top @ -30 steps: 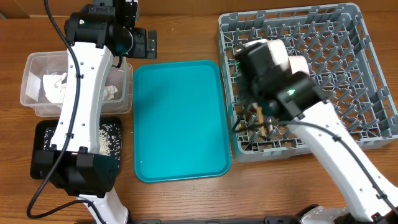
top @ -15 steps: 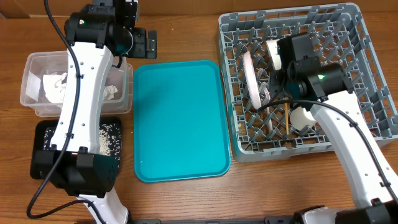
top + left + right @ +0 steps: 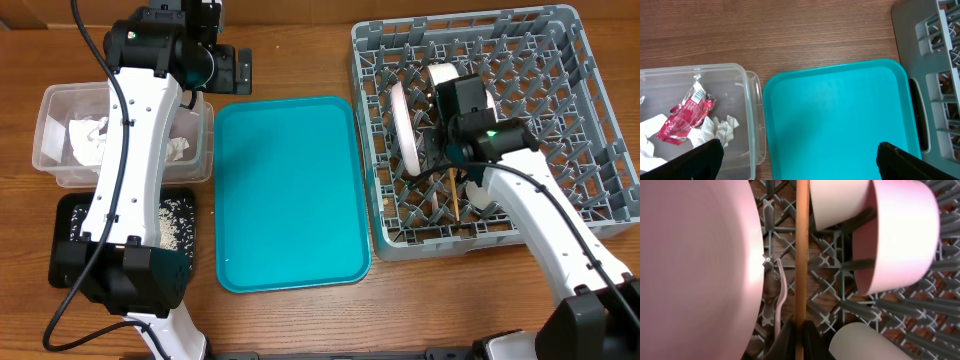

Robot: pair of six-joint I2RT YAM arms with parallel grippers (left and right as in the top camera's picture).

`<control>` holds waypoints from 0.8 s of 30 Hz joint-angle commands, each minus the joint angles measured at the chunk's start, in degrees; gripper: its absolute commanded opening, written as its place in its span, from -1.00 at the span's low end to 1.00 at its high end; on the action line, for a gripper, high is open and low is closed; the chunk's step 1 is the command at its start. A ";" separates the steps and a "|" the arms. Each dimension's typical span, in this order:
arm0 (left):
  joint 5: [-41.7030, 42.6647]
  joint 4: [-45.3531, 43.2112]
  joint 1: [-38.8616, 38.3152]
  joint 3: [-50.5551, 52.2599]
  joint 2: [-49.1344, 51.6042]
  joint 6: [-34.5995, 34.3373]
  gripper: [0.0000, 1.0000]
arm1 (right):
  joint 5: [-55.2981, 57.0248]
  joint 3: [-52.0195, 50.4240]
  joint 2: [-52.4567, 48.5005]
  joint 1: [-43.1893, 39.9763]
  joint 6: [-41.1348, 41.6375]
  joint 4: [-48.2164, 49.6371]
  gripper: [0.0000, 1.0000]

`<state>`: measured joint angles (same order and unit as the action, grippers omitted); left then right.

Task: Sort waste into correct bins and load items into the dishwasher
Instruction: 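Lift the chopstick and carry it right into the rack, then lower the chopstick upright into the rack and open the right gripper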

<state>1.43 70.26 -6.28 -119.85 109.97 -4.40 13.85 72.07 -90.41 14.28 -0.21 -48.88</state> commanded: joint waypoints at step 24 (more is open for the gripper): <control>-0.37 -0.04 -0.11 0.15 0.39 -0.96 0.99 | -4.90 5.01 6.01 -0.20 4.87 -3.89 -0.10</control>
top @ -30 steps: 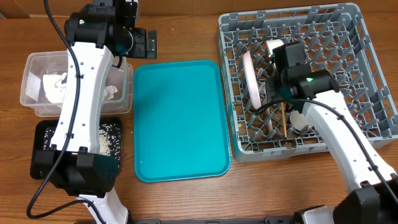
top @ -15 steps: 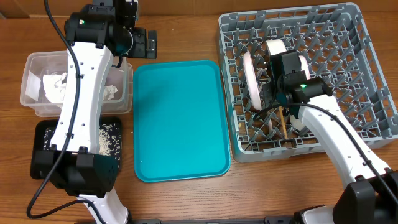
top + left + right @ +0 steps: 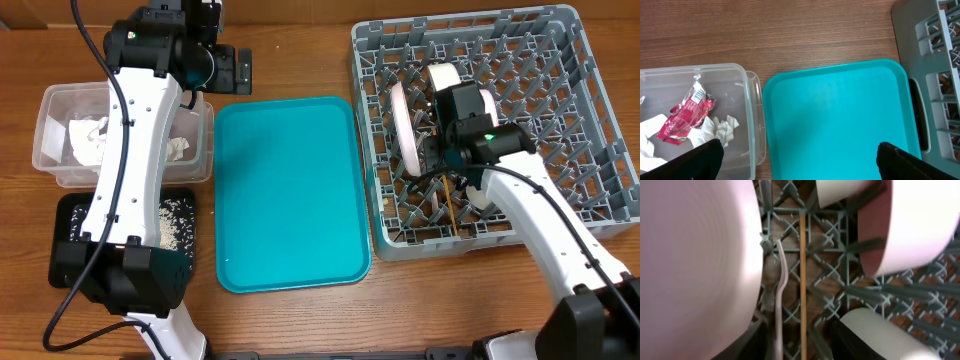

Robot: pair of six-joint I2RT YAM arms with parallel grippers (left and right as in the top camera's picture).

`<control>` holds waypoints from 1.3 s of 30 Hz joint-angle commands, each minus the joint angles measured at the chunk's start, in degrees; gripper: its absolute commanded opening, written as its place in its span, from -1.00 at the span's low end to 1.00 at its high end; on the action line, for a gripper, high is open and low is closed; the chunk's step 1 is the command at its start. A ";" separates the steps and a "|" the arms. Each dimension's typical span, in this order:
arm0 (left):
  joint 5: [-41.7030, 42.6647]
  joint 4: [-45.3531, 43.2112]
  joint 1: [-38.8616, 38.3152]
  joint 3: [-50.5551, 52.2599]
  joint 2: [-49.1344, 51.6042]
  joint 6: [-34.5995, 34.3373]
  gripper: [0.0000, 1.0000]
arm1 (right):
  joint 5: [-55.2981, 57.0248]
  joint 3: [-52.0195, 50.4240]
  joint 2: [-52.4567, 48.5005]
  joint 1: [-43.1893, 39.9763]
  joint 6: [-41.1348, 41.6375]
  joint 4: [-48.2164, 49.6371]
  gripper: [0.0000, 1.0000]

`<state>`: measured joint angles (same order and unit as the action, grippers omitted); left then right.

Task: Sort waste into correct bins and load items into the dishwasher
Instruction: 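Lower the chopstick upright into the rack and open the right gripper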

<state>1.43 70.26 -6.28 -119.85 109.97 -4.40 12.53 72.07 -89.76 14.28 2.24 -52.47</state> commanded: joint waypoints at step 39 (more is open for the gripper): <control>-0.37 -0.04 -0.11 0.15 0.39 -0.96 0.99 | -14.12 7.72 19.74 -0.15 2.10 -4.70 1.00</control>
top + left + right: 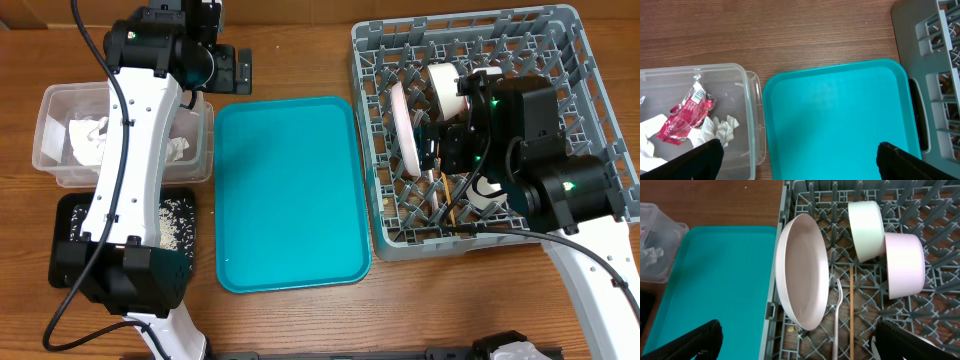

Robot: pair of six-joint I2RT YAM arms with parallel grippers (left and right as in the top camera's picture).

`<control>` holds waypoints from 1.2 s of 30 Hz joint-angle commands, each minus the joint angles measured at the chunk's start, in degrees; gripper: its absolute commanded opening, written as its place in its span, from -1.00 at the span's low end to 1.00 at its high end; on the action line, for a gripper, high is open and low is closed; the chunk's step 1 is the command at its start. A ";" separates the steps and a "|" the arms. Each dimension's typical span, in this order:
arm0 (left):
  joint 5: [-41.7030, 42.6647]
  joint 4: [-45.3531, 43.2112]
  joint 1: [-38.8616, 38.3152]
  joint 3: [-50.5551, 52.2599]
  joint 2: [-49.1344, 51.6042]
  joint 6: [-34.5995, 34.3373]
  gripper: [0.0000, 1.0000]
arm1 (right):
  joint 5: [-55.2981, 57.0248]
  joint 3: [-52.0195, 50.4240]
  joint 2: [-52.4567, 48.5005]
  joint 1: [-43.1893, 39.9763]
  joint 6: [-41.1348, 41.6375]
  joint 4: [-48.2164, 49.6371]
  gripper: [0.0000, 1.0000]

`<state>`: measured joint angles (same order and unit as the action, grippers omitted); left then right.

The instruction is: Sort waste into correct bins and load items into the dishwasher

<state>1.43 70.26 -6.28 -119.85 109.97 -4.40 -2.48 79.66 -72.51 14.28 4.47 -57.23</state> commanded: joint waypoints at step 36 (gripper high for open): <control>-0.37 -0.04 -0.11 0.15 0.39 -0.96 0.99 | -5.05 -59.41 68.98 -5.77 0.28 44.11 1.00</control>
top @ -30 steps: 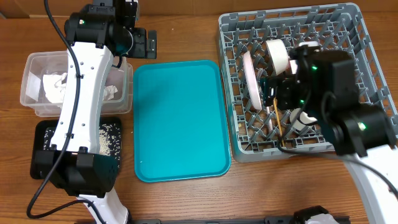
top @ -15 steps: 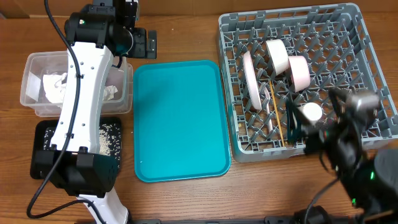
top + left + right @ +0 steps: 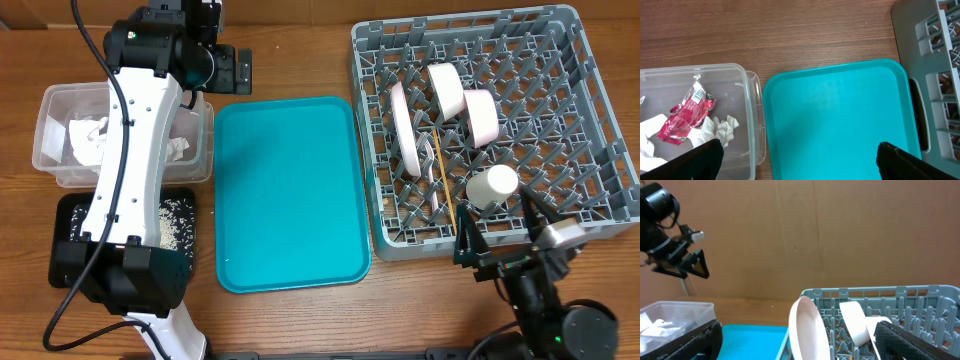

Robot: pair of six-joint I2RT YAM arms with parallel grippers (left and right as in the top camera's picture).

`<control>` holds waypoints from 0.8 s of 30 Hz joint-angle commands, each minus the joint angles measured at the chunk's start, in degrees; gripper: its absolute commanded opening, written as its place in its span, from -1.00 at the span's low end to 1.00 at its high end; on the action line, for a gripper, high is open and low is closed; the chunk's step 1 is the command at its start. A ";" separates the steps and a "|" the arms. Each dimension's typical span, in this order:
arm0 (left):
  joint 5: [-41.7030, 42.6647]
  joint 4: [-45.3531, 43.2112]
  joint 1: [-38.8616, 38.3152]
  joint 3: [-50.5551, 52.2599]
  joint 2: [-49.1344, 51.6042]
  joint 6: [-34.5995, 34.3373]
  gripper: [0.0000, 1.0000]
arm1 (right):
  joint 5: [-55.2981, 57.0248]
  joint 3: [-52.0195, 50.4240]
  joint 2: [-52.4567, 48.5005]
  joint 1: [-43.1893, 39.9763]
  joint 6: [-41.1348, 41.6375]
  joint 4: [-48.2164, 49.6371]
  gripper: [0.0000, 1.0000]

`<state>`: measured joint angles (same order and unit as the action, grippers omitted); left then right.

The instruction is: Sort waste into correct bins and load items into the dishwasher

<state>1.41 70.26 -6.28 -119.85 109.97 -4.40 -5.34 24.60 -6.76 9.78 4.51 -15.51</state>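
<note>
The grey dish rack (image 3: 600, 120) holds a pink plate (image 3: 400, 125) on edge, a white bowl (image 3: 447, 88), a pink bowl (image 3: 480, 112), a white cup (image 3: 493, 185), a wooden chopstick (image 3: 447, 180) and a pale fork (image 3: 436, 160). My right gripper (image 3: 500, 233) sits low at the table's front edge, below the rack, open and holding nothing. It looks level across the rack (image 3: 880, 297) and the plate (image 3: 807, 327). My left gripper (image 3: 235, 70) hangs open and holding nothing above the far end of the bare teal tray (image 3: 835, 120).
A clear bin (image 3: 55, 150) at the left holds crumpled tissue and a red wrapper (image 3: 685, 112). In front of it stands a black bin (image 3: 170, 225) with rice grains. A cardboard wall (image 3: 840, 230) stands behind the table.
My right arm was over the rack, looking down on the dishes. Now it is down at the table's front edge, looking level. The left arm has not moved.
My right gripper was first shut on the wooden chopstick, low in the rack between the plate and the bowls. Then it was open, with the chopstick lying beside the fork. After that it was high above the rack, and now it is back at the front edge.
</note>
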 commanded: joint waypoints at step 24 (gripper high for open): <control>-0.35 -0.04 -0.11 0.15 0.39 -0.94 0.99 | -5.03 -24.15 6.60 -2.84 0.22 23.37 1.00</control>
<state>1.43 70.24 -6.28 -119.85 109.97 -4.40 -11.29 1.06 -0.84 7.20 4.51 7.38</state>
